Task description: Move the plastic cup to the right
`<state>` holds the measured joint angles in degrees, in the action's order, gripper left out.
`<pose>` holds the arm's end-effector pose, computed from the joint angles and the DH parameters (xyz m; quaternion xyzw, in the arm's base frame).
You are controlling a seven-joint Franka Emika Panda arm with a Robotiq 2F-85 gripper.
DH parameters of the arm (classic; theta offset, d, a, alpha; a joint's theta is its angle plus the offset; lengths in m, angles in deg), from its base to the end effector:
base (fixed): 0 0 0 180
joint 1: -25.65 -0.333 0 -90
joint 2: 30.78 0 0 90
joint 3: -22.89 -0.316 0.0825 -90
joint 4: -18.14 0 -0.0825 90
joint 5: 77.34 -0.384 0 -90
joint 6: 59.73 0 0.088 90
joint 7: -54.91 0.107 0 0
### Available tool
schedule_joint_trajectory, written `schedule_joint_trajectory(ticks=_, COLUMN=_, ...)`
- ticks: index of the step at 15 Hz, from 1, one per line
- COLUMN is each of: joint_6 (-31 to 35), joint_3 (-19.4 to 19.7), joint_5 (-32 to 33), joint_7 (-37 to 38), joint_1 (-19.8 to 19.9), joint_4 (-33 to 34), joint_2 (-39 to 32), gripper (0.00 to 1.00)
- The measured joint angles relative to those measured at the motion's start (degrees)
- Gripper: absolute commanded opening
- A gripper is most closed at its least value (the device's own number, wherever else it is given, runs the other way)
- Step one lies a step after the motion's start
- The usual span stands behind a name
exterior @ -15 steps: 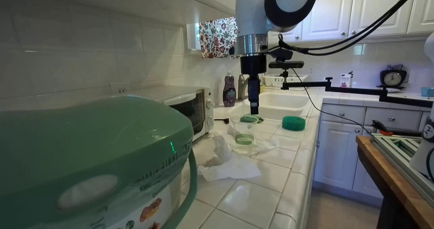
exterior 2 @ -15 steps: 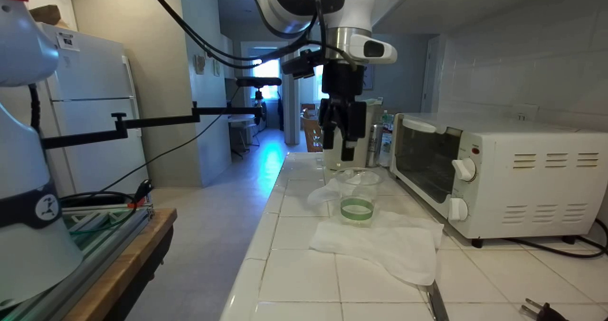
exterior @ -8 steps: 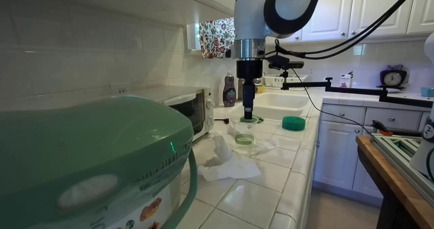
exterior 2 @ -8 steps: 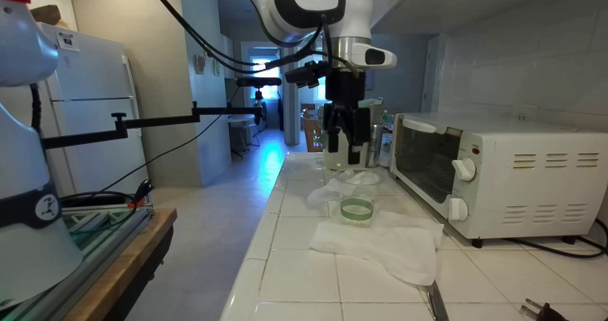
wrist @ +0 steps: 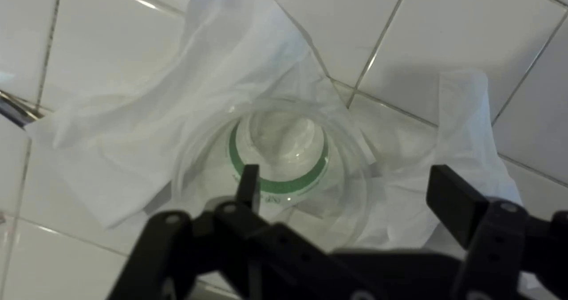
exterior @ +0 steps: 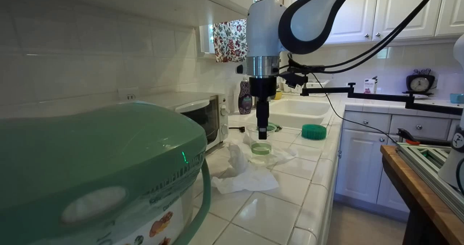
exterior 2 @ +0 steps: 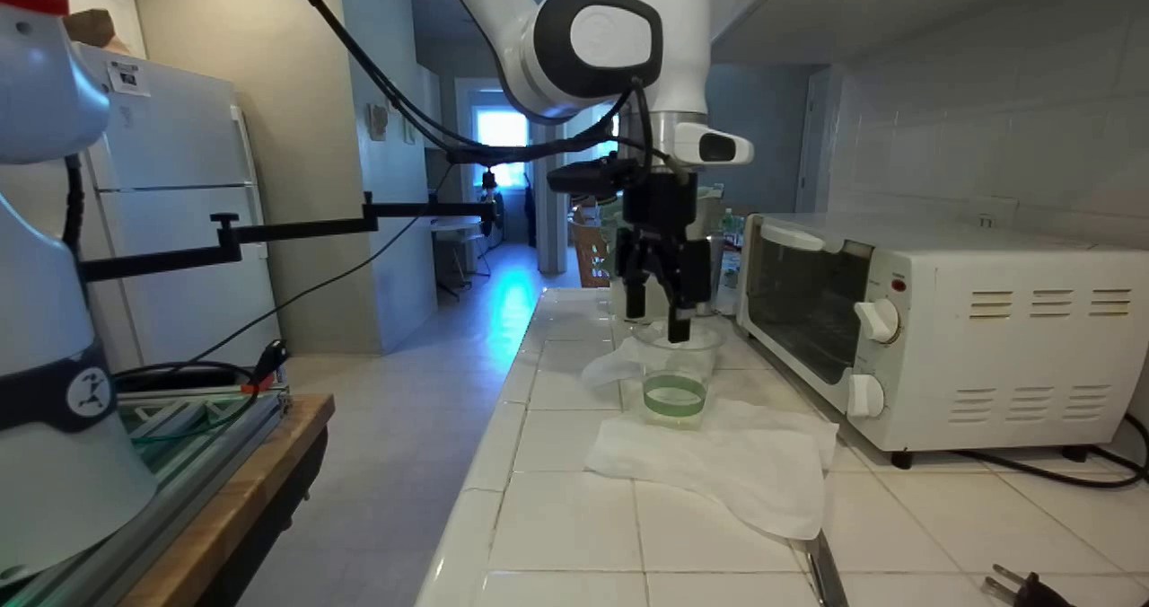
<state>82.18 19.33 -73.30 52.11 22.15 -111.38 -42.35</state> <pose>0.5350 0.0666 0.2735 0.9935 0.1127 0.0081 0.0154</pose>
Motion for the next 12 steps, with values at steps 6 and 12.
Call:
schedule_joint_trajectory(ticks=6, joint_6=0.07, joint_3=0.01, joint_5=0.23, joint_7=-0.49, joint_1=0.00, joint_4=1.63, joint_2=-2.40, gripper=0.22)
schedule_joint_trajectory(ticks=12, joint_6=0.07, joint_3=-0.09, joint_5=1.39, joint_7=-0.68, joint_1=-0.30, joint_4=2.82, joint_2=-2.64, gripper=0.00)
